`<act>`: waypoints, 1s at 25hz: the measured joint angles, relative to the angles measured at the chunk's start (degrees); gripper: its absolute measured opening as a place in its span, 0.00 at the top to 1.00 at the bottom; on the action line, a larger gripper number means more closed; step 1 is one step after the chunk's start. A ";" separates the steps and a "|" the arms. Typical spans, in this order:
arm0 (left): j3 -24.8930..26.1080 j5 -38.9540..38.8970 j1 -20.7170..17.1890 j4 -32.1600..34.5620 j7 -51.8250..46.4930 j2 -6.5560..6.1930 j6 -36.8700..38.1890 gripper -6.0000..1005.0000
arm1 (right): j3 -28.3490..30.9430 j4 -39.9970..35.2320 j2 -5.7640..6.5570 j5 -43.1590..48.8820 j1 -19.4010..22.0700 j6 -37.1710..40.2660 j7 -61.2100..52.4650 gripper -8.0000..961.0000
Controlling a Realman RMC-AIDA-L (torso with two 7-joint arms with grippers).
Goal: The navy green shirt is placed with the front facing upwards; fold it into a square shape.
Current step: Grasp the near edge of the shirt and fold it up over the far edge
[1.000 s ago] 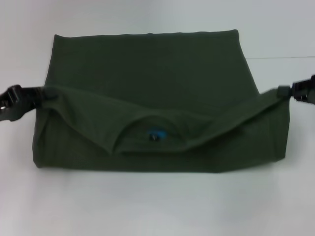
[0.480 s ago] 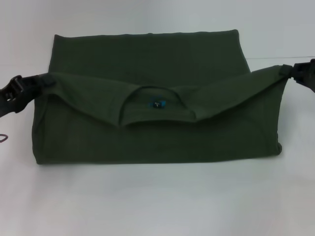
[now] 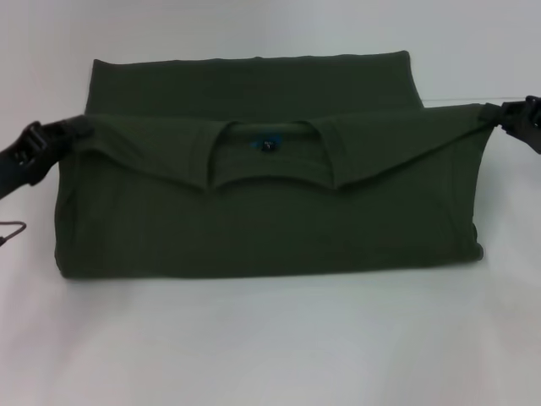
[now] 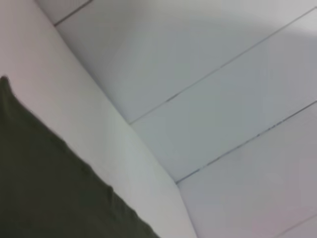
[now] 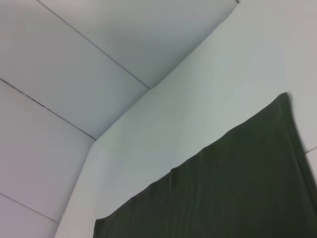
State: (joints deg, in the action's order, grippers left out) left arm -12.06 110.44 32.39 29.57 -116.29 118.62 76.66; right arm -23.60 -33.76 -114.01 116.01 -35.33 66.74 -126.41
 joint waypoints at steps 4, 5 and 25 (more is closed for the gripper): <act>-0.03 -1.60 1.00 -0.88 1.44 0.35 -1.47 0.90 | -0.47 0.31 -0.35 -1.60 -0.27 -1.99 0.95 0.96; -0.03 -1.60 1.00 -0.88 1.44 0.35 -1.47 0.90 | -0.53 0.34 -0.38 -1.95 -0.31 -2.31 1.14 0.96; -0.27 -7.32 2.79 -1.78 9.06 4.18 -9.62 0.89 | -0.66 3.42 -3.70 -2.91 -3.81 -13.64 9.34 0.95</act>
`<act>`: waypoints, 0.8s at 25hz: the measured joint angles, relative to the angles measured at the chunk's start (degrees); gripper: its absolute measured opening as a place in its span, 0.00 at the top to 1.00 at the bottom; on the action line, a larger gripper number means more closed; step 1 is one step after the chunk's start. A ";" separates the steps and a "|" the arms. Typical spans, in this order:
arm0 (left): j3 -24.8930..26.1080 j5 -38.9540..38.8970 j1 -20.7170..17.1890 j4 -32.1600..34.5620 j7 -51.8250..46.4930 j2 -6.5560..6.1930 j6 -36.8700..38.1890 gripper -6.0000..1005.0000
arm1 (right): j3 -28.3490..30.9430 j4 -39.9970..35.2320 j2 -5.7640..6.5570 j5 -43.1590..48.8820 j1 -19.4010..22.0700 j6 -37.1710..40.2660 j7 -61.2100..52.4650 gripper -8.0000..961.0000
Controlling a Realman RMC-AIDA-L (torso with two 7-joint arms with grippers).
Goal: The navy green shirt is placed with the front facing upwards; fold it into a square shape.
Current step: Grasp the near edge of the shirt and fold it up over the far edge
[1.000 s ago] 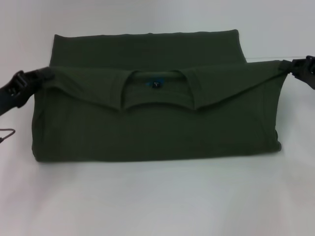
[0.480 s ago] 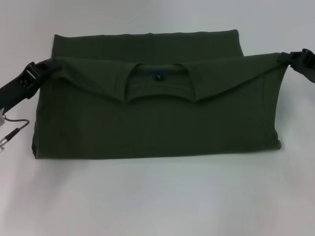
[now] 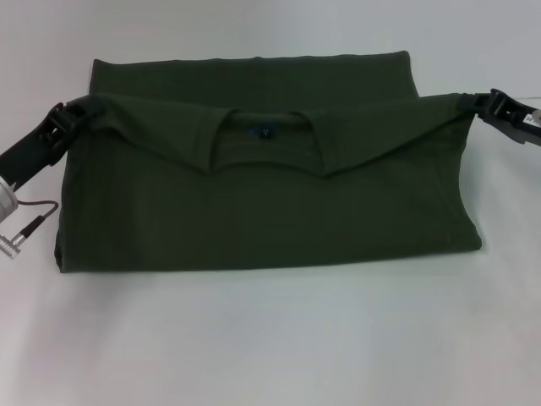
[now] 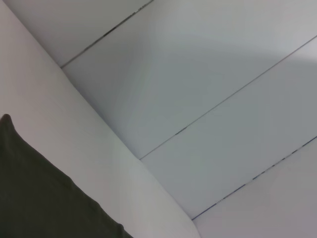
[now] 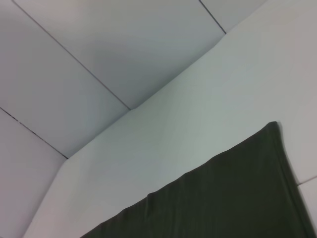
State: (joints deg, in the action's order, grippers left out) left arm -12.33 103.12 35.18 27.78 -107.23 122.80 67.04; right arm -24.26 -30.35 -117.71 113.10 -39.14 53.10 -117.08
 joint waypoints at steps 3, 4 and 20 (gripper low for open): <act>0.13 -0.08 0.47 -0.63 1.37 0.33 -1.00 0.89 | 0.00 0.12 -0.68 -0.35 -0.41 -1.42 1.46 0.95; 0.27 -0.12 0.67 -0.97 1.79 0.35 -1.39 0.89 | 0.00 0.21 -0.83 -0.53 -0.51 -1.75 1.83 0.95; 0.45 -5.17 1.02 -4.83 9.55 1.13 -6.61 0.88 | 0.00 2.08 -1.21 -3.76 -0.73 -3.24 6.50 0.94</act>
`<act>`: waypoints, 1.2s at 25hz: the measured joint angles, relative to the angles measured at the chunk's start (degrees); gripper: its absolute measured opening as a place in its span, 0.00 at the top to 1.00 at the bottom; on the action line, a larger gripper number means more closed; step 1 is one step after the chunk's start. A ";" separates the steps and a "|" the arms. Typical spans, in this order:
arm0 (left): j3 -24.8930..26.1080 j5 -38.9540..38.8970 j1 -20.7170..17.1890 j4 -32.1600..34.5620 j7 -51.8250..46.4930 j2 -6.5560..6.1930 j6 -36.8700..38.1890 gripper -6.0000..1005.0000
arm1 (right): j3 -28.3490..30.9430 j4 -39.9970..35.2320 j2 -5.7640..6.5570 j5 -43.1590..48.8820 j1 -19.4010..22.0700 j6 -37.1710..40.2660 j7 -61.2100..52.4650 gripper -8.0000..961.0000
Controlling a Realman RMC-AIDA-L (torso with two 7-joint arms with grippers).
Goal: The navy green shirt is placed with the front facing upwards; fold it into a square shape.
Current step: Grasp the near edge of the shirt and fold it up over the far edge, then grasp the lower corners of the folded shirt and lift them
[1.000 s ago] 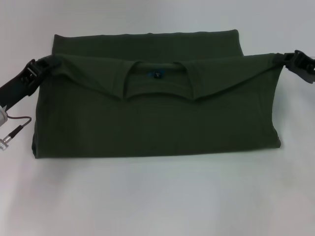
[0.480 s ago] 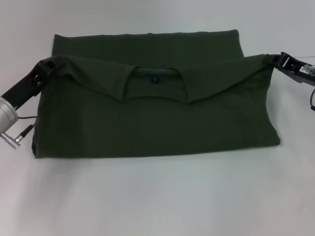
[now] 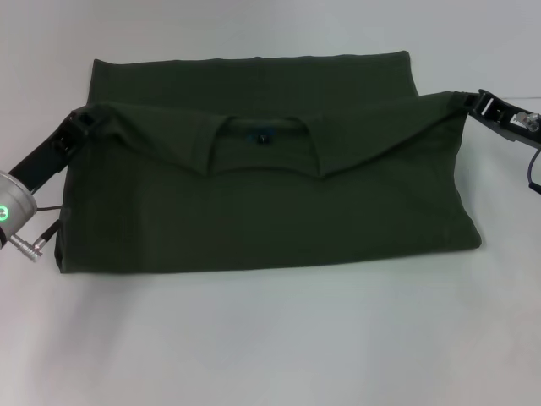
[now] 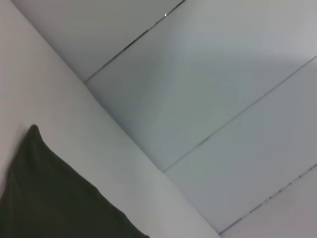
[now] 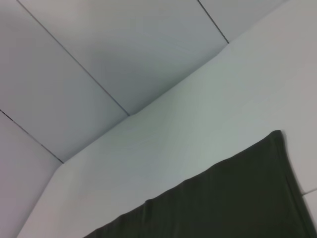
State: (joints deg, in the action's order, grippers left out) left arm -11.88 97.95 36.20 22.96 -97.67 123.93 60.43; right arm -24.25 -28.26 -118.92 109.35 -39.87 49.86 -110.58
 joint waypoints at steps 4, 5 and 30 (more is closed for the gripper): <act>0.15 -3.40 0.35 -2.14 2.13 0.07 -2.65 0.87 | -0.20 0.88 0.01 -0.67 -0.04 -1.22 0.84 0.93; 0.05 -3.73 0.50 -2.43 2.36 0.07 -3.10 0.87 | -0.25 0.93 0.00 -0.67 -0.09 -1.36 0.85 0.93; -12.17 7.08 -8.86 12.04 -10.55 -3.44 14.16 0.24 | -0.88 0.32 5.99 -0.02 6.61 19.74 -0.18 0.14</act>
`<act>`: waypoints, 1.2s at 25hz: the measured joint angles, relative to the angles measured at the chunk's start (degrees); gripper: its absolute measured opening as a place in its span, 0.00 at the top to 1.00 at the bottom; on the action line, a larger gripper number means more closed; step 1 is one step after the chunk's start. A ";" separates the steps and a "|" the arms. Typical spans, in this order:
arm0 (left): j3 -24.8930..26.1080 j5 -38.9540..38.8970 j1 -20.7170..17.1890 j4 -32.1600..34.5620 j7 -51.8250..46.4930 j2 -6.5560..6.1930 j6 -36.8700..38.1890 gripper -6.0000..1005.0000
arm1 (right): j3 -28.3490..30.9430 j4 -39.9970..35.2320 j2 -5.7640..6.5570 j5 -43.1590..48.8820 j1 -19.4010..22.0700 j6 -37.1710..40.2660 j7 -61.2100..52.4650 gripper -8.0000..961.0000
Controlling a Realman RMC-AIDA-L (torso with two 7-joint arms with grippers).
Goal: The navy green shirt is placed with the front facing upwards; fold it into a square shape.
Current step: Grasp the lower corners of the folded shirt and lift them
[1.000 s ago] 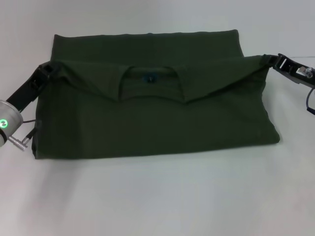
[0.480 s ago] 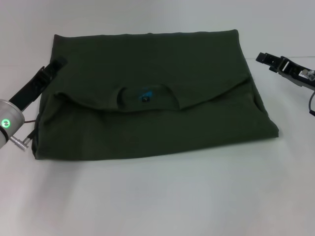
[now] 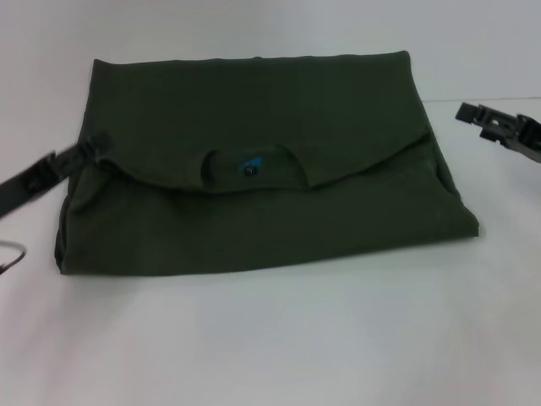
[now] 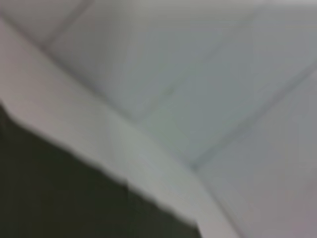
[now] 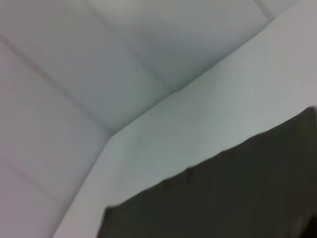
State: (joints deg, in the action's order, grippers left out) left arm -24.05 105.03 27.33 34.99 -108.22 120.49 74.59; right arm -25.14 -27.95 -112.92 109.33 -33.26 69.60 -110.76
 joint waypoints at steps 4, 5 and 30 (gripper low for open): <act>1.14 13.63 -2.38 8.03 -11.30 -1.58 6.63 0.23 | -1.24 -0.09 1.81 0.11 2.53 5.20 -0.99 0.06; 2.07 16.38 -2.68 9.46 -13.85 -2.09 8.19 0.23 | -1.38 -0.09 2.00 0.11 3.13 5.89 -1.01 0.06; 3.20 28.21 1.49 4.54 -18.47 -2.81 -0.21 0.23 | -2.18 -0.18 0.50 2.21 4.40 5.72 -0.42 0.06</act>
State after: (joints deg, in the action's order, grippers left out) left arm -20.85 133.24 28.82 39.54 -126.69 117.68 74.38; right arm -27.32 -28.12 -112.42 111.53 -28.87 75.32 -111.18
